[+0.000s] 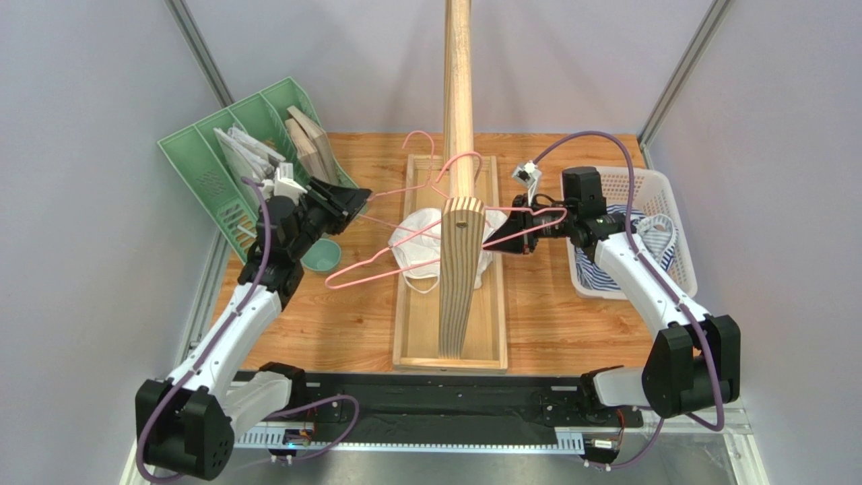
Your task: Remove the tank top from the hanger
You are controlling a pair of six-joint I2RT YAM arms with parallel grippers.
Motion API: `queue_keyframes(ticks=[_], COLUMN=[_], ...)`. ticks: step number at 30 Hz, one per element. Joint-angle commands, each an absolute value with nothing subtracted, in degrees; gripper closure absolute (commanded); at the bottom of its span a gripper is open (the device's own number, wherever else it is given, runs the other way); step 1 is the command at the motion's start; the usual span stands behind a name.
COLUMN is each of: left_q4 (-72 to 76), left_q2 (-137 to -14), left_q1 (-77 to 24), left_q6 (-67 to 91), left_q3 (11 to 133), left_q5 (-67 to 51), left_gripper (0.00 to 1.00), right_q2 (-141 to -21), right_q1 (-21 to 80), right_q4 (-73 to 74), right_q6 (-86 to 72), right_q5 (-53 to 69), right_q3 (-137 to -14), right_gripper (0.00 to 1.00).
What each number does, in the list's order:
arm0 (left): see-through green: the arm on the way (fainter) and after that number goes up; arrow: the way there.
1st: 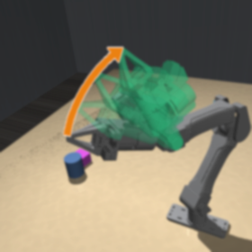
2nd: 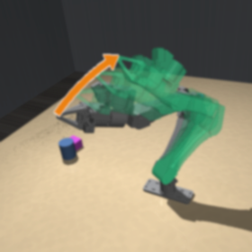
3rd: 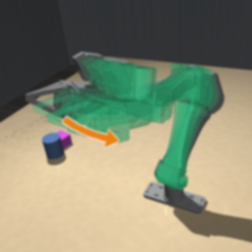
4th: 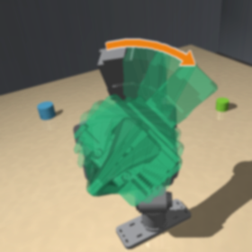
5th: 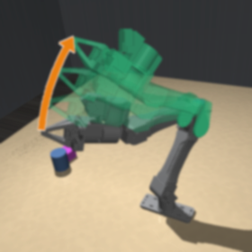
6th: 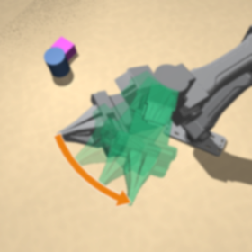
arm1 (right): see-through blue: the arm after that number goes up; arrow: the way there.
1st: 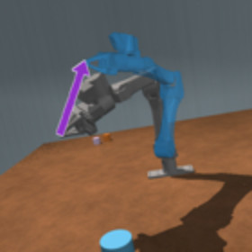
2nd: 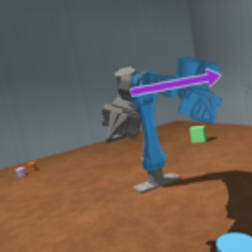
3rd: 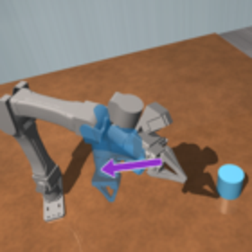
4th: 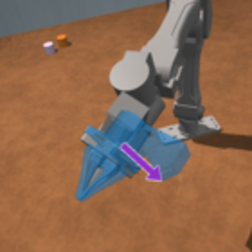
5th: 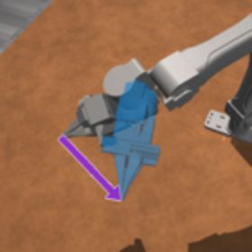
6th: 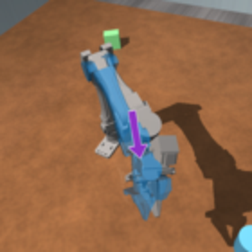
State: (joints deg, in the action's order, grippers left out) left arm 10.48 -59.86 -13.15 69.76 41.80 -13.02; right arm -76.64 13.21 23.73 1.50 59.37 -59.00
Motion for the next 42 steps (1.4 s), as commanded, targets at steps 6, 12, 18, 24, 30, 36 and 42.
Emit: queue_keyframes(ticks=[6, 12, 18, 24, 30, 36, 42], left_q4=[0.82, -13.68, -27.94, -22.86, -22.67, -26.72, -26.63], left_q2=[-68.17, -66.63, -67.76, -67.59, -69.52, -72.33, -72.77], left_q1=[-3.79, -1.23, -1.14, -1.4, -3.16, -4.92, -5.54], left_q6=[34.51, 18.66, 2.48, -1.58, -2.55, -5.89, -6.42], left_q3=[51.3, 59.05, 65.83, 63.55, 64.07, 66.36, 65.39], left_q5=[-42.21, -45.81, -51.94, -63.1, -67.06, -66.17, -67.94], left_gripper=[0.57, 0.57, 0.57, 0.57, 0.57, 0.55, 0.59], right_q2=[-79.01, -80.59, -83.23, -83.41, -83.5, -83.5, -83.5], right_q1=[13.54, 13.62, 13.54, 13.71, 14.33, 14.5, 14.85], right_q4=[34.17, 39.9, 44.37, 45.53, 46.14, 46.76, 47.2], right_q6=[13.17, 17.84, 22.3, 22.94, 23.91, 24.52, 24.61], right_q5=[65.99, 68.46, 71.53, 72.59, 73.13, 73.65, 73.74], right_q3=[-68.02, -69.7, -70.57, -70.93, -71.1, -70.84, -71.28], right_gripper=[1.0, 1.0, 1.0, 1.0, 1.0, 1.0, 1.0])
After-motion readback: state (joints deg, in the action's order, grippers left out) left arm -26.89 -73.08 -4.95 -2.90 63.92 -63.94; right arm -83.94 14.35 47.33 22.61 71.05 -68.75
